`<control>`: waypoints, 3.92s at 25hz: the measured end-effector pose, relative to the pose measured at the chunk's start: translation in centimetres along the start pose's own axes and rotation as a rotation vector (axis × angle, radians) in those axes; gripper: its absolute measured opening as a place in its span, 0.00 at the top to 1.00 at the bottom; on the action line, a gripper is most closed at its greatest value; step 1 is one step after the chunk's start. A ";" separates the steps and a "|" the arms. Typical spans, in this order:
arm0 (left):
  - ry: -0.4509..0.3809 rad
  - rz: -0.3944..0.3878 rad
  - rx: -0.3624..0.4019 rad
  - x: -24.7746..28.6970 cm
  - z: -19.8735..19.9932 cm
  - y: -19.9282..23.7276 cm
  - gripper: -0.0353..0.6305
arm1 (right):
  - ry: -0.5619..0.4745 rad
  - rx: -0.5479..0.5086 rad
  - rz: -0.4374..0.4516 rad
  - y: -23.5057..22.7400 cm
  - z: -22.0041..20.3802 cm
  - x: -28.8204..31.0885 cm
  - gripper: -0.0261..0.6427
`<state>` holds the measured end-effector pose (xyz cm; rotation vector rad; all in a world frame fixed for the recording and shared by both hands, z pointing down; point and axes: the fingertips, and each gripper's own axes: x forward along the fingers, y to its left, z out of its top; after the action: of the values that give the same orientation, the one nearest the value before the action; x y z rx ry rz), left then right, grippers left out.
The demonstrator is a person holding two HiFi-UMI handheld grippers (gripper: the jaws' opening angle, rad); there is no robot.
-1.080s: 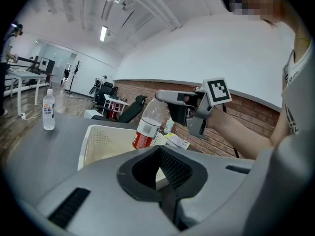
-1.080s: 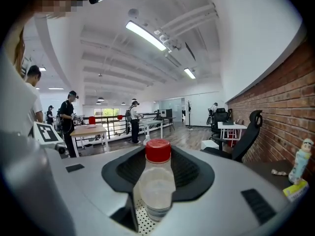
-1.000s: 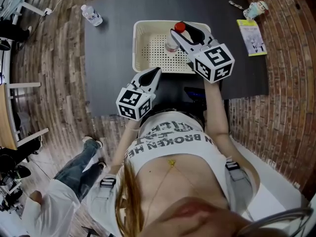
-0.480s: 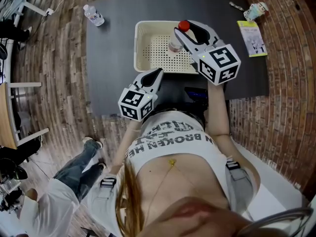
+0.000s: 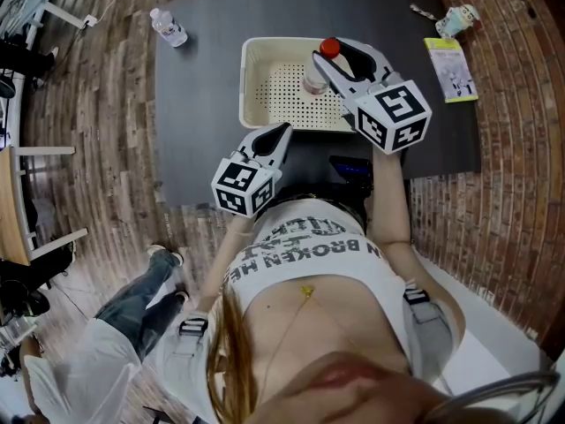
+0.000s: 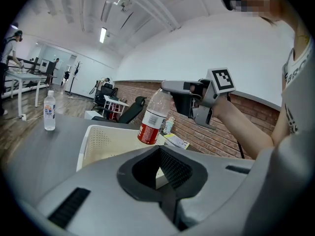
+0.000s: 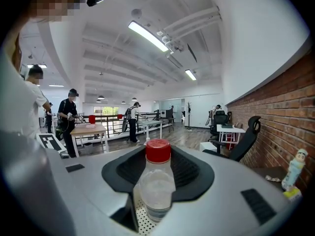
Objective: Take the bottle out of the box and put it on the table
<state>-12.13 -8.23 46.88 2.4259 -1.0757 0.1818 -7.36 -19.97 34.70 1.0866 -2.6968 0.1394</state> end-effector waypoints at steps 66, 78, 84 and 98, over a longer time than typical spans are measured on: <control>-0.001 0.112 -0.024 9.1 2.4 -6.7 0.95 | 0.015 0.092 -0.295 -21.0 -5.0 -18.4 0.73; -0.002 0.109 -0.024 8.9 2.5 -6.6 0.95 | 0.043 0.101 -0.308 -21.3 -6.2 -18.5 0.73; 0.001 0.110 -0.024 8.9 2.5 -6.5 0.95 | 0.086 0.122 -0.311 -21.8 -9.1 -18.0 0.73; 0.020 0.097 -0.032 9.3 1.9 -6.5 0.95 | 0.246 0.148 -0.324 -21.8 -18.7 -16.6 0.73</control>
<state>-1.18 -11.56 45.70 2.3405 -1.1794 0.2191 22.67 -21.30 48.81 1.4293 -2.2910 0.3922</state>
